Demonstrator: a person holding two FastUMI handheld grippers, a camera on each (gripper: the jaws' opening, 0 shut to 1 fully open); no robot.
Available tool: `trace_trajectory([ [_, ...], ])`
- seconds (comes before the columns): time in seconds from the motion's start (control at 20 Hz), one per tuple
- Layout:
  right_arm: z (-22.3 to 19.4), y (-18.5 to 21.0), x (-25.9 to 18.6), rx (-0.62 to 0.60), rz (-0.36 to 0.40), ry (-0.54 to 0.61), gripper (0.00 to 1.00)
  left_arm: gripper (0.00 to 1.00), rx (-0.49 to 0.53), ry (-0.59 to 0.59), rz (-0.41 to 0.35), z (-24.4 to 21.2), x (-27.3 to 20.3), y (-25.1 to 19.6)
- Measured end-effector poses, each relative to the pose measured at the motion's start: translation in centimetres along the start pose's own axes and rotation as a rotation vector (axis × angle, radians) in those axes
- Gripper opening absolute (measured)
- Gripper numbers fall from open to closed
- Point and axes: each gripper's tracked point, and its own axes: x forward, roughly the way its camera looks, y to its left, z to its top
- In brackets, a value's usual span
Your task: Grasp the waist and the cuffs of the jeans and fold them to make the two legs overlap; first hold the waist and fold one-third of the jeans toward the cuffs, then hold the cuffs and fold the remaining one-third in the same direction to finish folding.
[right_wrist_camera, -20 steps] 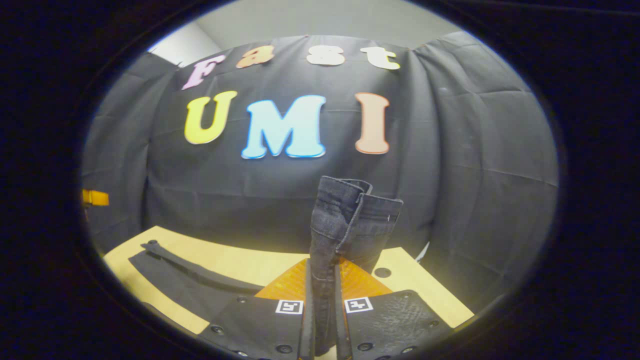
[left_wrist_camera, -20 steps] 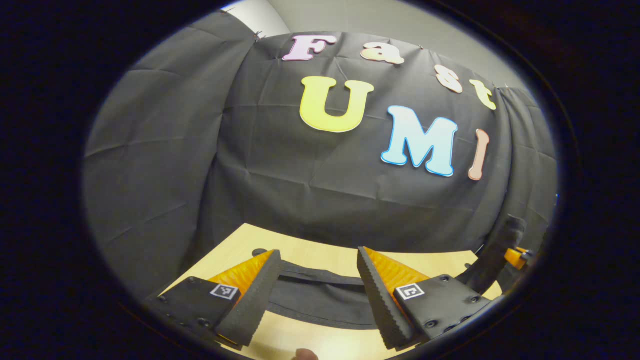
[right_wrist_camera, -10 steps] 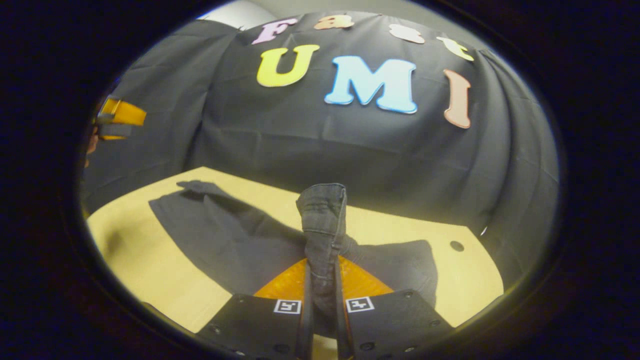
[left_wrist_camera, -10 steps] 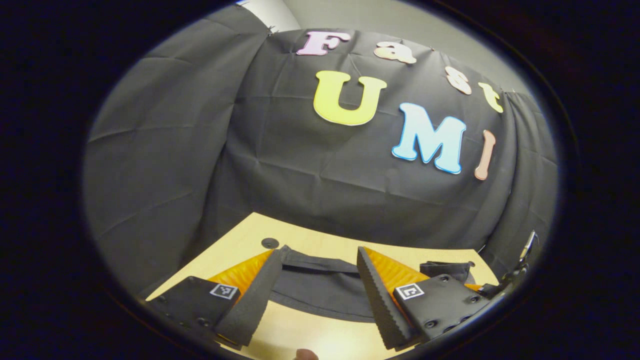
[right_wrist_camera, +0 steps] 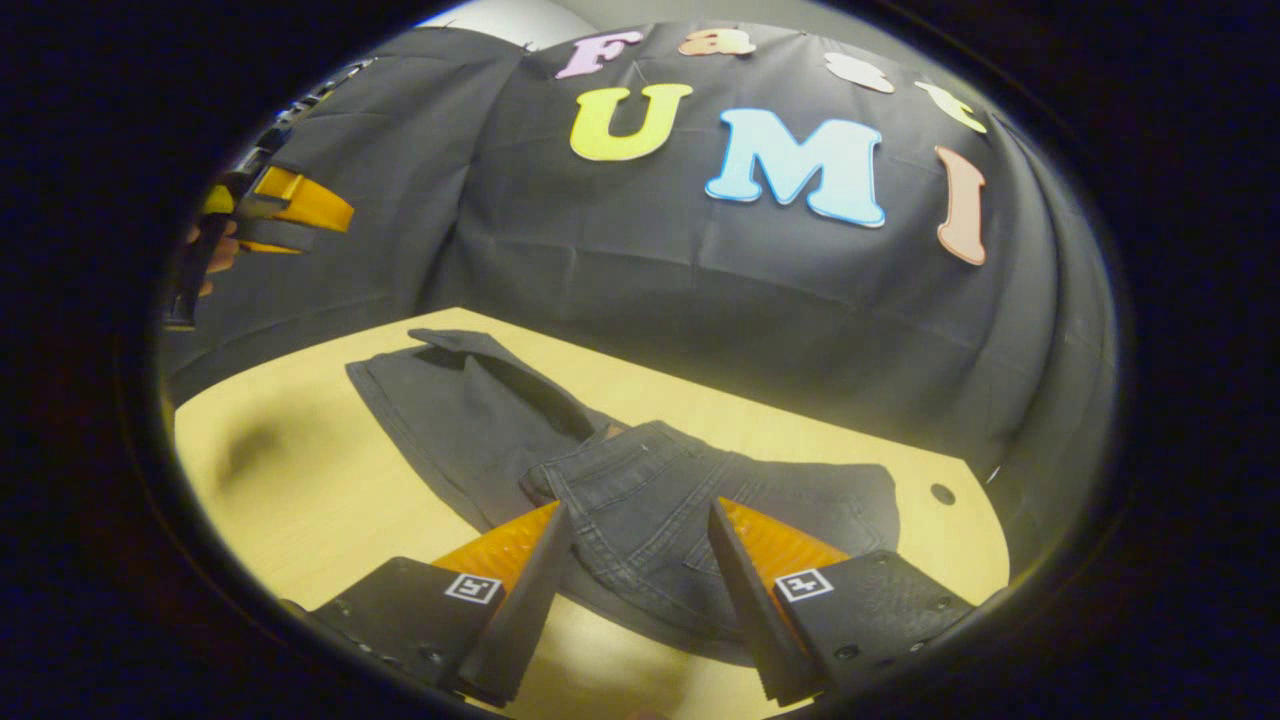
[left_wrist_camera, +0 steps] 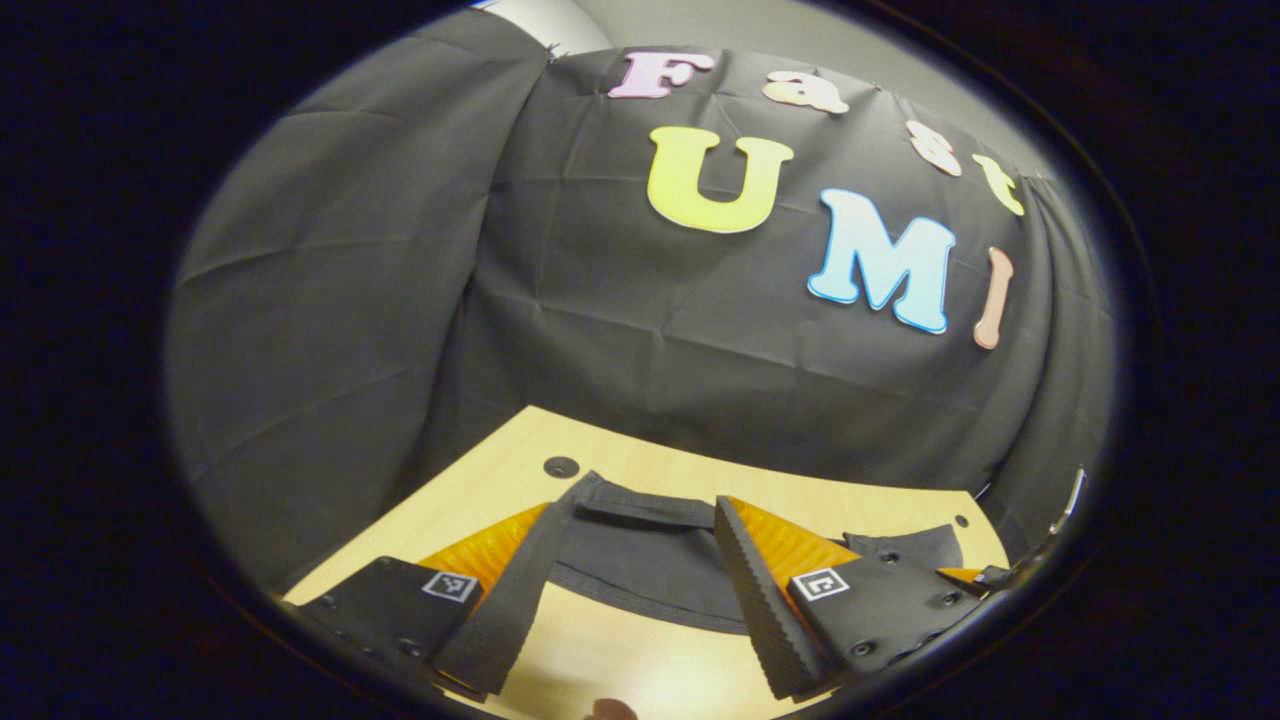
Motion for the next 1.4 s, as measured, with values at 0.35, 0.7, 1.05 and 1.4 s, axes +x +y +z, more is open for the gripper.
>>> trace_trajectory([
  [0.35, 5.2, -10.5, -8.5, 0.111, -0.186, -0.129, 0.85, 0.98, -0.703, 0.249, 0.155, -9.2, 8.5, 7.6],
  [0.7, 5.0, -13.4, -9.9, 0.121, -0.274, -0.096, 0.84, 0.92, -0.998, 0.325, 0.245, -13.8, 12.5, 11.9],
  [1.05, 3.8, -13.1, -8.2, 0.143, -0.275, -0.038, 0.85, 0.96, -1.101, 0.297, 0.187, -12.7, 16.4, 11.5],
  [1.4, 3.7, -14.2, -8.3, 0.179, -0.326, -0.027, 0.86, 0.91, -1.105, 0.284, 0.142, -12.4, 19.3, 10.7],
])
